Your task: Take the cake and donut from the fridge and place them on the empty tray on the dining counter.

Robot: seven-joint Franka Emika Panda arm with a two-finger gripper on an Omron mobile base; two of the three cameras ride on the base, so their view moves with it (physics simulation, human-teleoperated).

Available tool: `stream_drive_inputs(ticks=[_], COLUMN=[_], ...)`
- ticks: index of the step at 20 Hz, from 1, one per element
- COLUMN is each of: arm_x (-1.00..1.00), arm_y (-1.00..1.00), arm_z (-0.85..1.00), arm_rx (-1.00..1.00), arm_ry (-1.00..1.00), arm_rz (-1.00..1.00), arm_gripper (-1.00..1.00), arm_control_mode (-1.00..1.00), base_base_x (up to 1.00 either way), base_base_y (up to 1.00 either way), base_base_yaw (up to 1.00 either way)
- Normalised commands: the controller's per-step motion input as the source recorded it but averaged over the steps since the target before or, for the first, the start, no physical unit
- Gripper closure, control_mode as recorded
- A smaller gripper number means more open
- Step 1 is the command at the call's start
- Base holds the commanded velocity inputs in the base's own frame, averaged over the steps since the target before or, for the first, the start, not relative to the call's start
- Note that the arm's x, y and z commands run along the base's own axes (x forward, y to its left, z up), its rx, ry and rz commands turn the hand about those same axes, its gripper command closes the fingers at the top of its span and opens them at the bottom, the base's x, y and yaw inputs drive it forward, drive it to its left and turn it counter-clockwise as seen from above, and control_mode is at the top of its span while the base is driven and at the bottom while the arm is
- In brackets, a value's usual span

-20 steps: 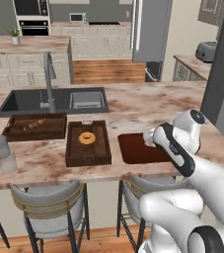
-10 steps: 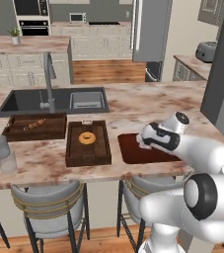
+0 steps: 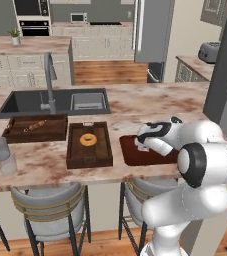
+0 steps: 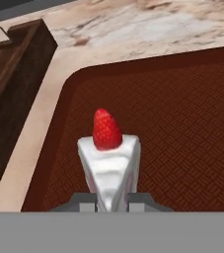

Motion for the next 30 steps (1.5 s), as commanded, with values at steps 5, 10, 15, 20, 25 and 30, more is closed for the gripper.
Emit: stream_drive_inputs(ticks=[5, 10, 15, 20, 25, 30], arm_x=[0.28, 0.16, 0.09, -0.12, -0.32, -0.06], arm_y=[0.0, 0.0, 0.0, -0.06, -0.03, 0.0], arm_z=[-0.29, -0.29, -0.34, -0.01, 0.26, 0.9], arm_rx=[0.0, 0.0, 0.0, 0.0, 0.0, 0.0], arm_ry=[0.0, 0.0, 0.0, 0.01, 0.04, 0.0], arm_rz=[0.0, 0.0, 0.0, 0.0, 0.0, 0.0], arm_gripper=[1.0, 1.0, 1.0, -1.0, -1.0, -1.0], arm_control_mode=[-1.0, -1.0, -1.0, -1.0, -1.0, -1.0], base_base_x=[0.0, 0.0, 0.0, 0.0, 0.0, 0.0], base_base_y=[0.0, 0.0, 0.0, 0.0, 0.0, 0.0], base_base_yaw=[0.0, 0.0, 0.0, 0.0, 0.0, 0.0])
